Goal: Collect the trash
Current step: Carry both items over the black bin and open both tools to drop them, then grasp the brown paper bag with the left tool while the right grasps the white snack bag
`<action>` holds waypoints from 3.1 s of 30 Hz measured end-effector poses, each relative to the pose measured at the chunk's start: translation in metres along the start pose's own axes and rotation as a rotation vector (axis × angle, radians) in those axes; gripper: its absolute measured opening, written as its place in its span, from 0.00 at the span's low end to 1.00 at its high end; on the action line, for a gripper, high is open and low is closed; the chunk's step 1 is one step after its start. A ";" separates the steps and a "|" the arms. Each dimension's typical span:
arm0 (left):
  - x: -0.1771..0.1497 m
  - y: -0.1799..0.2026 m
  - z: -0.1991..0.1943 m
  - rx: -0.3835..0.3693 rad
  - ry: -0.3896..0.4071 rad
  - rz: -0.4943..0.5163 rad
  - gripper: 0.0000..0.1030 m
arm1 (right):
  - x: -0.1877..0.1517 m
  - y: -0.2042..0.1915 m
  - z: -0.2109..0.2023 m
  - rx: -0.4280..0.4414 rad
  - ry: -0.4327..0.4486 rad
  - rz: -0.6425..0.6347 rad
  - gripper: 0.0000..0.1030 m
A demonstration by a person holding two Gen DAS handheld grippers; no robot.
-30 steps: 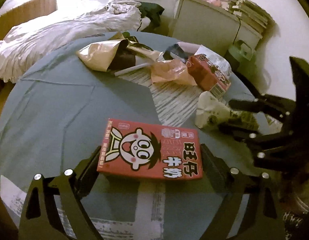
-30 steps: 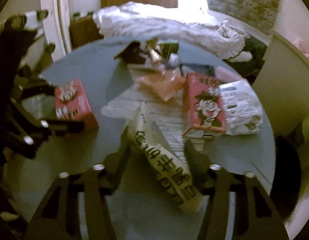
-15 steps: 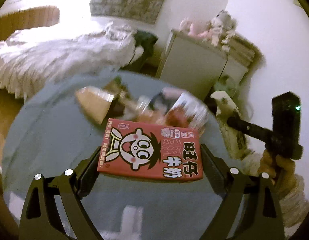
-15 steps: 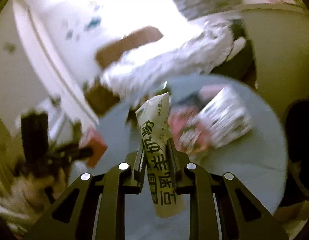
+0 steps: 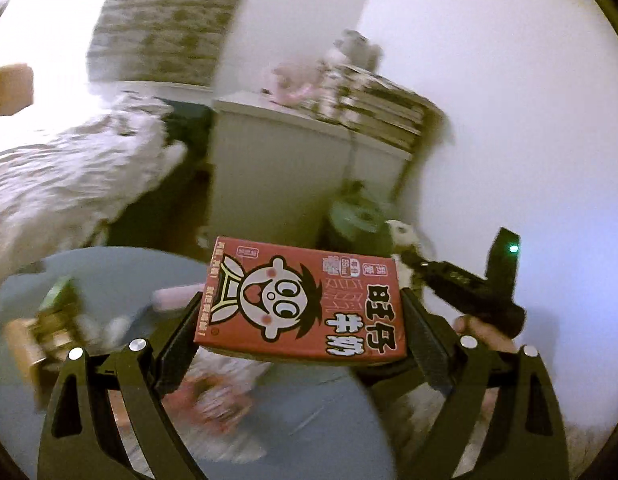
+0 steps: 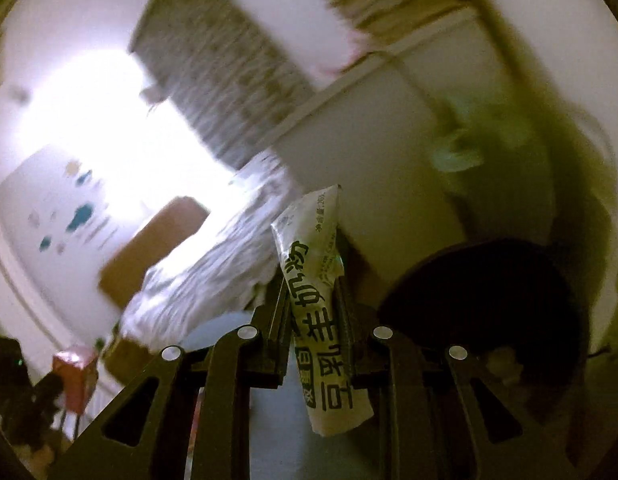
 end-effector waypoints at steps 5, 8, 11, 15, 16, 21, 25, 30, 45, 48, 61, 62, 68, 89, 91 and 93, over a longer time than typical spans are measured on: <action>0.009 0.015 0.071 -0.076 -0.065 0.007 0.88 | 0.001 0.030 0.019 -0.070 0.004 0.022 0.20; 0.009 0.019 0.111 -0.105 -0.113 0.002 0.88 | -0.002 0.046 0.028 -0.108 -0.009 0.034 0.20; 0.005 0.019 0.150 -0.120 -0.163 -0.007 0.88 | -0.002 0.061 0.035 -0.156 -0.015 0.030 0.20; 0.001 0.014 0.186 -0.130 -0.212 -0.035 0.88 | -0.002 0.069 0.041 -0.183 -0.035 0.039 0.20; 0.000 0.013 0.192 -0.134 -0.222 -0.042 0.88 | -0.001 0.071 0.040 -0.189 -0.036 0.038 0.20; -0.012 0.010 0.211 -0.142 -0.269 -0.067 0.88 | -0.002 0.082 0.047 -0.230 -0.057 0.033 0.20; -0.020 0.010 0.221 -0.143 -0.294 -0.079 0.88 | -0.003 0.088 0.053 -0.244 -0.077 0.031 0.20; -0.024 0.010 0.232 -0.144 -0.323 -0.089 0.88 | -0.003 0.091 0.054 -0.245 -0.086 0.047 0.20; -0.038 0.008 0.257 -0.161 -0.406 -0.120 0.88 | -0.004 0.102 0.056 -0.247 -0.105 0.103 0.22; -0.039 0.010 0.257 -0.168 -0.408 -0.124 0.88 | -0.004 0.104 0.055 -0.246 -0.105 0.115 0.22; -0.025 0.020 0.241 -0.202 -0.360 -0.119 0.94 | -0.002 0.106 0.051 -0.250 -0.069 0.163 0.54; -0.021 0.021 0.233 -0.203 -0.342 -0.122 0.94 | -0.002 0.105 0.052 -0.250 -0.068 0.161 0.55; -0.007 0.013 0.167 -0.182 -0.235 -0.142 0.94 | -0.006 0.095 0.056 -0.251 -0.075 0.127 0.56; -0.078 -0.241 -0.131 0.258 0.103 -0.691 0.94 | -0.077 -0.096 0.072 0.076 -0.218 -0.331 0.75; -0.082 -0.254 -0.124 0.253 0.082 -0.720 0.93 | -0.090 -0.125 0.081 0.103 -0.283 -0.408 0.76; -0.087 -0.262 -0.121 0.253 0.076 -0.745 0.93 | -0.104 -0.145 0.095 0.067 -0.336 -0.496 0.76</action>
Point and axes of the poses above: each gripper's, at about its wrist camera, not at the fingertips, and z roughly the way its jaws point, y to its right, x to its top, the point moved 3 cm from there along z, roughly the way its jaws point, and after that the axes turned 14 degrees about -x, right-handed, at the moved point
